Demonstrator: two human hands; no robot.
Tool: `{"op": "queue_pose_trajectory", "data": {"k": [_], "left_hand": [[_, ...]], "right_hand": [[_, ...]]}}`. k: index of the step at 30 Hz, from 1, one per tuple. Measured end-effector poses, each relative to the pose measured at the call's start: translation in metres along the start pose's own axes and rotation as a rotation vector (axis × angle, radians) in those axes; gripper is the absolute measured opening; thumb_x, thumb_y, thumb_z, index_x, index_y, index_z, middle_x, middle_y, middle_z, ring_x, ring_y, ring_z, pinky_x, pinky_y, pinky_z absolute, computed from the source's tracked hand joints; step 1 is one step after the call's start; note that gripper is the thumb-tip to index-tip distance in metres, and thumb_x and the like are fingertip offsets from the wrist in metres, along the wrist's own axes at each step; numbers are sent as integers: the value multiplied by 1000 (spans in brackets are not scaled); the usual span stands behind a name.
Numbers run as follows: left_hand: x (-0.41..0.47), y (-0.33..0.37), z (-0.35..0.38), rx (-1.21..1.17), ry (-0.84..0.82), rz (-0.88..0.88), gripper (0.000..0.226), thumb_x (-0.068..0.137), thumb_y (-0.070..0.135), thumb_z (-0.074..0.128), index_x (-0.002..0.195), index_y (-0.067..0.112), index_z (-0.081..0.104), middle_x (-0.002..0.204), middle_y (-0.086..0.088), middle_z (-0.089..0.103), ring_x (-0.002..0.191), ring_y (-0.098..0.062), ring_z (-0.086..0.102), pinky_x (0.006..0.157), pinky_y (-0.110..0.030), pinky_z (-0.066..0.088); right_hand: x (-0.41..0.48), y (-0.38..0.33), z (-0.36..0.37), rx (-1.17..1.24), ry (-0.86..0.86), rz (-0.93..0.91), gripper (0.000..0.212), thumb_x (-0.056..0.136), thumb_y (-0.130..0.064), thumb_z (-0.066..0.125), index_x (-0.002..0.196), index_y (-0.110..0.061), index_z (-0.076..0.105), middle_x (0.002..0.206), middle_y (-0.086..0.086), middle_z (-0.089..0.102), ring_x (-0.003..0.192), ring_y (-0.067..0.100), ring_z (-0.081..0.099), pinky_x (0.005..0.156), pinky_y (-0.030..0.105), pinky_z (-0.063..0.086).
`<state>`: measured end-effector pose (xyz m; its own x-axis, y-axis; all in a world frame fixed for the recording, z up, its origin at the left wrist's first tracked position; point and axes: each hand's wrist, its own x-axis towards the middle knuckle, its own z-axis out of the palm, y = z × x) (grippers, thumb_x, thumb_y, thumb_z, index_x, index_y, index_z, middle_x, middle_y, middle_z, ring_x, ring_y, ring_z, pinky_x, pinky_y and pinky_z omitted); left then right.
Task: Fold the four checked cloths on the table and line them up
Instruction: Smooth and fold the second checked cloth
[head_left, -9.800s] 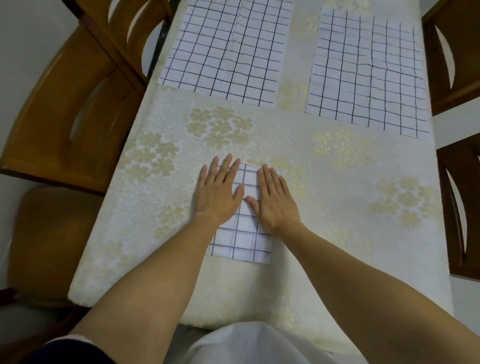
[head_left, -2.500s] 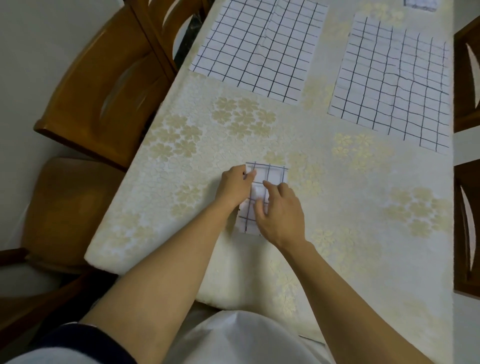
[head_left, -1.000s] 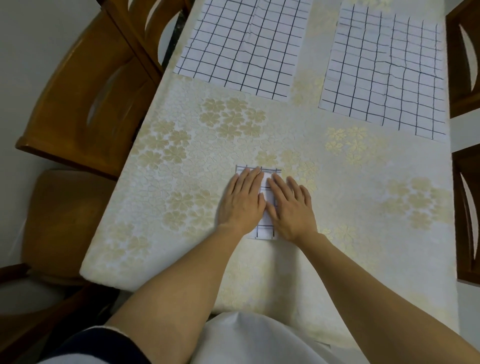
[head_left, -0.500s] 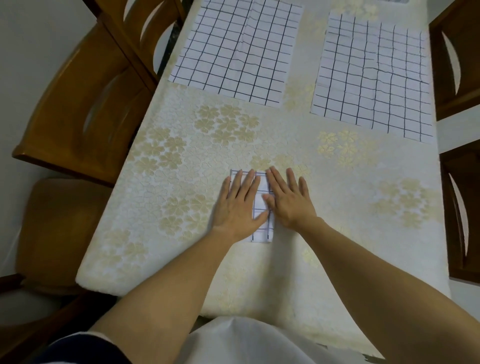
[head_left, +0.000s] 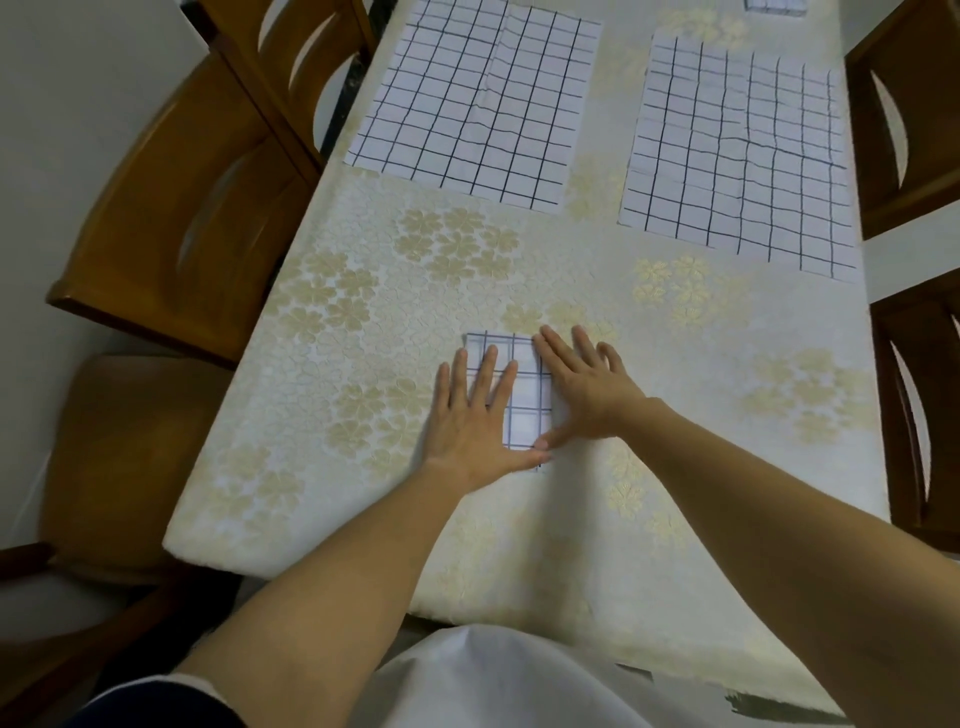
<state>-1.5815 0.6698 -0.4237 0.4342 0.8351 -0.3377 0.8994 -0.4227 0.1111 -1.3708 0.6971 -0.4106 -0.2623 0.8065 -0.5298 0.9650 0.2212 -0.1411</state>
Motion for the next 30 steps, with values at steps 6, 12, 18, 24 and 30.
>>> {"op": "queue_pose_trajectory", "data": {"k": [6, 12, 18, 24, 30], "left_hand": [[-2, -6, -9, -191, 127, 10, 112, 78, 96, 9, 162, 24, -10, 167, -8, -24, 153, -32, -26, 124, -53, -12], [20, 1, -21, -358, 464, 326, 43, 102, 24, 54, 141, 5, 54, 138, -11, 58, 127, -27, 56, 107, -43, 48], [34, -24, -13, -232, 57, 236, 102, 90, 72, 52, 163, 17, 8, 171, 2, 4, 157, -15, 0, 128, -36, 5], [38, -42, -10, -36, 5, 176, 135, 64, 105, 28, 158, 24, -23, 165, 4, -31, 151, -14, -30, 126, -43, -12], [33, -53, -14, 42, -11, 214, 139, 63, 107, 21, 157, 16, -26, 164, -1, -35, 150, -18, -32, 126, -45, -12]], "right_hand": [[-10, -7, 1, -41, 60, 39, 146, 60, -92, 57, 154, -21, -28, 161, 6, -33, 147, 36, -31, 122, 57, -10], [-24, -13, 9, 149, 512, -39, 67, 98, -55, 46, 152, -16, 40, 154, 4, 45, 145, 27, 37, 121, 46, 21], [-10, -5, 11, 272, 294, 47, 91, 85, -58, 69, 158, -29, 24, 164, -7, 28, 154, 21, 14, 123, 46, 9], [-8, -1, -3, 162, 95, 55, 135, 64, -72, 78, 159, -30, -7, 169, -8, -4, 155, 23, -10, 123, 53, -5], [-7, 1, -1, 46, -12, -10, 150, 54, -83, 75, 154, -32, -24, 163, -7, -29, 148, 27, -29, 121, 57, -12]]}}
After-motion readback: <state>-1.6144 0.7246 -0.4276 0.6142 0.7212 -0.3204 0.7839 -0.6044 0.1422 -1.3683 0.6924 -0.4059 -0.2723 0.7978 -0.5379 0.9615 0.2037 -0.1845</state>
